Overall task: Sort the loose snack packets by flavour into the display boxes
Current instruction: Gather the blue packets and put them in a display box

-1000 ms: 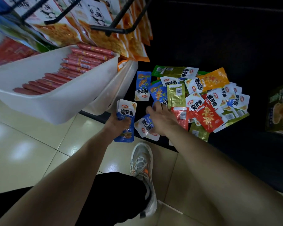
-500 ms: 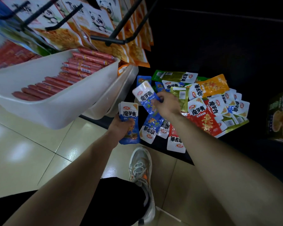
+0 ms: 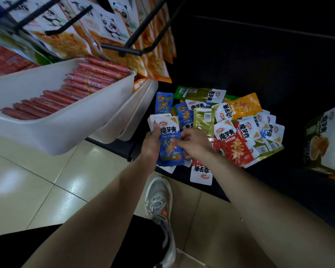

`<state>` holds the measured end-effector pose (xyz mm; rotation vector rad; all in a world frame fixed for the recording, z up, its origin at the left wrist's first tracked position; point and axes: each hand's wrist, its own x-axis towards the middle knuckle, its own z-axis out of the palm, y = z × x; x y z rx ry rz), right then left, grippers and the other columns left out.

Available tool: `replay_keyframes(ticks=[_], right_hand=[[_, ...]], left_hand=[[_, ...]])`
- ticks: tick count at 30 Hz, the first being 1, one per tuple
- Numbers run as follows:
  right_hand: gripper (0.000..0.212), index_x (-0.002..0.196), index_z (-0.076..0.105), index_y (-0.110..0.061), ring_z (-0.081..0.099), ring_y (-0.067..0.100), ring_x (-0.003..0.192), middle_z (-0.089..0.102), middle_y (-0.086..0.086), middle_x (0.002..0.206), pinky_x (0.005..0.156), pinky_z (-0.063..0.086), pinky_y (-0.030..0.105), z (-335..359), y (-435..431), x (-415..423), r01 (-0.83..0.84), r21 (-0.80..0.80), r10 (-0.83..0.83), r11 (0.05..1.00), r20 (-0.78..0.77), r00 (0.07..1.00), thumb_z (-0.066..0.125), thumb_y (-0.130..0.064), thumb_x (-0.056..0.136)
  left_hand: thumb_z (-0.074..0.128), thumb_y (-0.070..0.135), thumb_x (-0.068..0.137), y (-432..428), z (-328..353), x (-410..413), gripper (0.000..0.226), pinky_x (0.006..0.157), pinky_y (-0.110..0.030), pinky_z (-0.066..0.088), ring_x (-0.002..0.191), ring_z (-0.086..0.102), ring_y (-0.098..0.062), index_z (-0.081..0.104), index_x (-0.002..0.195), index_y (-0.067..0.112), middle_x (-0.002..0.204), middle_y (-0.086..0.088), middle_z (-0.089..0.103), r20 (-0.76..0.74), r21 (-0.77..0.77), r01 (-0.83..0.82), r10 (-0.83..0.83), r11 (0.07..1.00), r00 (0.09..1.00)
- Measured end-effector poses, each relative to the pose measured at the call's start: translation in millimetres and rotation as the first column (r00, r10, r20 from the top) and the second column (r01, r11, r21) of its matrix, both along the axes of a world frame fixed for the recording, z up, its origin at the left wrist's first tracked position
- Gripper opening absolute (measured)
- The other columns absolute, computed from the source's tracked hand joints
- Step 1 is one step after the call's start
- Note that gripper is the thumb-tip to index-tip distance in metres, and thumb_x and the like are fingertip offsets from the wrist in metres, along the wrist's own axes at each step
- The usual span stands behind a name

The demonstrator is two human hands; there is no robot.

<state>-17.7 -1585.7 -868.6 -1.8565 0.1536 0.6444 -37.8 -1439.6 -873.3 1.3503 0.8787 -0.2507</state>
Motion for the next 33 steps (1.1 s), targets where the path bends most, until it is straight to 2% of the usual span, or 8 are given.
replay_keyframes(ticks=[4,7,10,12,17,21,27,33], right_hand=[[0.027,0.087,0.064,-0.019,0.066,0.020,0.068,0.066,0.000,0.078,0.056,0.052,0.033,-14.2,2.9,1.6,-0.055,-0.136,0.071,0.989,0.115,0.991,0.070,-0.044,0.091],[0.024,0.122,0.066,-0.025,0.063,0.024,0.110,0.066,0.000,0.123,0.088,0.053,0.040,-28.3,-2.6,4.1,-0.198,-0.346,0.312,0.917,0.316,0.896,0.053,-0.029,0.102],[0.059,0.152,0.039,-0.030,0.039,0.027,0.139,0.034,-0.005,0.159,0.108,0.041,0.041,-35.1,-2.6,6.0,-0.492,-0.635,0.741,0.595,0.198,0.641,0.059,-0.020,0.098],[0.072,0.158,0.024,-0.033,0.028,0.026,0.146,0.018,-0.006,0.166,0.111,0.035,0.040,-37.0,1.7,6.8,-0.543,-0.725,0.850,0.422,0.110,0.515,0.059,-0.016,0.098],[0.078,0.159,0.019,-0.030,0.032,0.029,0.144,0.017,0.001,0.165,0.096,0.050,0.042,-37.5,13.3,6.3,-0.511,-0.812,0.915,0.281,0.065,0.399,0.063,-0.015,0.096],[0.067,0.147,0.040,-0.025,0.047,0.031,0.120,0.034,0.009,0.140,0.071,0.048,0.037,-33.5,16.6,8.6,-0.406,-0.818,0.857,0.408,0.189,0.480,0.072,-0.022,0.088],[0.050,0.125,0.053,-0.016,0.045,0.034,0.122,0.041,0.009,0.135,0.071,0.053,0.041,-8.0,13.3,21.7,-0.182,-0.777,0.677,0.603,0.377,0.632,0.065,0.001,0.080],[0.018,0.104,0.054,-0.024,0.063,0.024,0.084,0.065,-0.002,0.096,0.068,0.053,0.043,28.4,-13.0,47.5,-0.013,-0.409,0.230,0.912,0.486,0.843,0.065,-0.037,0.096]], left_hand=[[0.075,0.020,0.088,15.9,-0.7,-9.9,0.037,0.076,-0.041,0.061,0.083,0.072,-0.026,0.061,0.117,0.003,0.106,-0.017,0.072,0.023,0.137,0.101,-0.105,0.985,0.994],[0.072,0.019,0.090,44.2,-3.3,-13.9,0.034,0.083,-0.043,0.057,0.088,0.069,-0.029,0.061,0.117,0.002,0.109,-0.018,0.070,-0.038,0.212,0.063,-0.057,0.975,0.998],[0.072,0.017,0.090,63.5,-8.0,-20.0,0.041,0.079,-0.043,0.057,0.092,0.070,-0.033,0.058,0.124,-0.001,0.113,-0.021,0.070,-0.051,0.227,0.062,-0.052,0.972,0.997],[0.073,0.017,0.089,65.3,-11.6,-24.1,0.044,0.080,-0.043,0.057,0.095,0.070,-0.032,0.057,0.126,0.001,0.114,-0.020,0.070,-0.063,0.241,0.080,-0.067,0.967,0.996],[0.073,0.014,0.089,63.5,-13.1,-24.4,0.033,0.084,-0.043,0.057,0.092,0.069,-0.029,0.058,0.117,0.007,0.110,-0.016,0.069,-0.046,0.225,0.078,-0.069,0.971,0.997],[0.074,0.016,0.088,67.3,-13.0,-22.8,0.037,0.079,-0.040,0.057,0.089,0.070,-0.028,0.061,0.121,0.004,0.110,-0.015,0.071,-0.044,0.196,0.066,-0.058,0.978,0.997],[0.077,0.021,0.086,67.4,-8.2,-16.4,0.033,0.089,-0.053,0.057,0.094,0.072,-0.032,0.066,0.115,0.010,0.107,-0.015,0.073,-0.015,0.151,0.054,-0.053,0.987,0.999],[0.075,0.022,0.088,49.1,7.9,-11.8,0.020,0.093,-0.054,0.055,0.099,0.070,-0.035,0.067,0.104,0.012,0.109,-0.017,0.072,-0.024,0.138,0.087,-0.084,0.987,0.996]])
